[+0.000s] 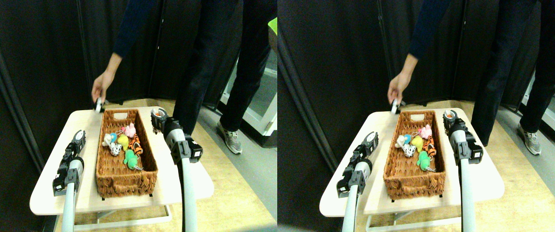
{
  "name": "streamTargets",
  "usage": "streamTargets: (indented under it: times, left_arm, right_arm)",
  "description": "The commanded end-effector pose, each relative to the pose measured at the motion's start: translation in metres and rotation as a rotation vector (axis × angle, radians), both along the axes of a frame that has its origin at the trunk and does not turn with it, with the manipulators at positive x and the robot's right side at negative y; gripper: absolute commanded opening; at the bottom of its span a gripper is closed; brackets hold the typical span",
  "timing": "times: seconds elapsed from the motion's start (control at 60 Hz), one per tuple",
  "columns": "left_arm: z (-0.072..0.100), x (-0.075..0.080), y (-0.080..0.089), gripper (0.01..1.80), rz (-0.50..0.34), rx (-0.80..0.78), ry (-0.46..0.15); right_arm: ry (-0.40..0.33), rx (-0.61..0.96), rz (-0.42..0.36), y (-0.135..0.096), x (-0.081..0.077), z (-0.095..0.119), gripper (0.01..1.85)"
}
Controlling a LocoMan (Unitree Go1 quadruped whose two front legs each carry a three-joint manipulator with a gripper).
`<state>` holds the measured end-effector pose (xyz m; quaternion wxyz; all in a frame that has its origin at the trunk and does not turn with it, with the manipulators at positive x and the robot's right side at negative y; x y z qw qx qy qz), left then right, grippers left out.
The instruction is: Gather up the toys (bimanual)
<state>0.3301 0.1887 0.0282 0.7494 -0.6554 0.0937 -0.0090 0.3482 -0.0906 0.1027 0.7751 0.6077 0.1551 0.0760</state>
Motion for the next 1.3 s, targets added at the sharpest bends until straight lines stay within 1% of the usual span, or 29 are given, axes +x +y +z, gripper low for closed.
streamTargets:
  times: [0.017, 0.083, 0.117, 0.267, 0.383, 0.467, 0.533, 0.65, 0.667, 0.683, 0.7, 0.717, 0.733, 0.75, 0.767, 0.817, 0.85, 0.9, 0.967, 0.983, 1.033, 1.067, 1.117, 1.15, 1.183, 1.217, 1.233, 1.267, 1.3]
  left_arm:
    - [0.008, -0.003, 0.002, 0.01, 0.007, 0.011, -0.051]
    - [0.008, -0.004, 0.004, 0.02, 0.008, 0.009, -0.051]
    - [0.009, -0.006, 0.004, 0.01, 0.023, 0.011, -0.052]
    - [0.009, -0.010, 0.006, 0.01, 0.038, 0.013, -0.062]
    - [0.009, -0.011, 0.008, 0.01, 0.021, 0.018, -0.065]
    - [0.009, -0.012, 0.008, 0.01, 0.029, 0.020, -0.066]
    - [0.010, -0.013, 0.008, 0.01, 0.046, 0.024, -0.065]
    - [0.010, -0.014, 0.008, 0.01, 0.042, 0.023, -0.069]
    - [0.010, -0.014, 0.008, 0.01, 0.041, 0.022, -0.069]
    - [0.010, -0.014, 0.008, 0.01, 0.039, 0.022, -0.068]
    - [0.010, -0.014, 0.007, 0.01, 0.037, 0.019, -0.068]
    - [0.010, -0.014, 0.007, 0.01, 0.036, 0.016, -0.068]
    - [0.010, -0.014, 0.008, 0.01, 0.034, 0.018, -0.071]
    - [0.010, -0.014, 0.008, 0.01, 0.034, 0.018, -0.071]
    - [0.010, -0.014, 0.008, 0.01, 0.033, 0.025, -0.073]
    - [0.009, -0.013, 0.009, 0.01, 0.038, 0.029, -0.073]
    - [0.009, -0.013, 0.009, 0.01, 0.039, 0.028, -0.072]
    - [0.010, -0.013, 0.009, 0.01, 0.038, 0.029, -0.072]
    - [0.009, -0.012, 0.009, 0.02, 0.035, 0.026, -0.067]
    - [0.009, -0.012, 0.009, 0.02, 0.031, 0.024, -0.067]
    - [0.009, -0.011, 0.010, 0.02, 0.024, 0.023, -0.067]
    - [0.009, -0.011, 0.010, 0.02, 0.024, 0.030, -0.068]
    - [0.008, -0.010, 0.011, 0.02, 0.024, 0.023, -0.068]
    - [0.008, -0.010, 0.011, 0.02, 0.021, 0.021, -0.067]
    - [0.007, -0.010, 0.011, 0.03, 0.014, 0.018, -0.065]
    - [0.007, -0.010, 0.011, 0.03, 0.011, 0.017, -0.064]
    - [0.007, -0.009, 0.011, 0.03, 0.007, 0.016, -0.062]
    - [0.007, -0.009, 0.011, 0.03, 0.007, 0.018, -0.057]
    - [0.007, -0.009, 0.011, 0.05, -0.003, 0.015, -0.047]
  right_arm:
    - [-0.062, 0.022, 0.032, 0.016, -0.004, 0.013, 0.03]
    - [-0.051, 0.039, 0.037, 0.023, -0.006, 0.014, 0.03]
    - [-0.052, 0.052, 0.051, 0.028, -0.008, 0.015, 0.04]
    - [-0.046, 0.095, 0.091, 0.047, -0.014, 0.016, 0.04]
    - [-0.009, 0.139, 0.109, 0.060, -0.018, 0.011, 0.04]
    - [0.004, 0.142, 0.111, 0.063, -0.020, 0.004, 0.04]
    - [0.037, 0.156, 0.114, 0.065, -0.021, -0.005, 0.03]
    - [0.066, 0.098, 0.123, 0.060, -0.019, -0.014, 0.05]
    - [0.069, 0.090, 0.124, 0.059, -0.019, -0.015, 0.08]
    - [0.074, 0.077, 0.130, 0.057, -0.019, -0.015, 0.16]
    - [0.083, 0.067, 0.138, 0.055, -0.019, -0.015, 0.31]
    - [0.088, 0.064, 0.143, 0.055, -0.019, -0.014, 0.42]
    - [0.094, 0.054, 0.154, 0.053, -0.018, -0.014, 0.56]
    - [0.094, 0.054, 0.154, 0.053, -0.018, -0.014, 0.56]
    - [0.096, 0.041, 0.166, 0.050, -0.017, -0.014, 0.66]
    - [0.099, 0.052, 0.164, 0.047, -0.016, -0.014, 0.73]
    - [0.098, 0.053, 0.163, 0.047, -0.015, -0.014, 0.74]
    - [0.084, 0.042, 0.154, 0.044, -0.013, -0.013, 0.70]
    - [0.072, 0.039, 0.121, 0.040, -0.010, -0.011, 0.60]
    - [0.069, 0.040, 0.113, 0.038, -0.010, -0.010, 0.55]
    - [0.065, 0.038, 0.101, 0.035, -0.009, -0.009, 0.54]
    - [0.051, 0.030, 0.088, 0.031, -0.008, -0.006, 0.52]
    - [-0.001, 0.008, 0.069, 0.023, -0.006, -0.002, 0.51]
    - [-0.013, 0.013, 0.038, 0.018, -0.005, 0.000, 0.41]
    - [-0.034, 0.023, 0.001, 0.010, -0.003, 0.004, 0.25]
    - [-0.044, 0.018, -0.012, 0.008, -0.003, 0.005, 0.21]
    - [-0.064, 0.009, -0.039, 0.003, -0.002, 0.007, 0.15]
    - [-0.071, 0.030, -0.074, -0.003, -0.001, 0.009, 0.03]
    - [-0.075, 0.017, -0.126, -0.013, 0.000, 0.012, 0.01]
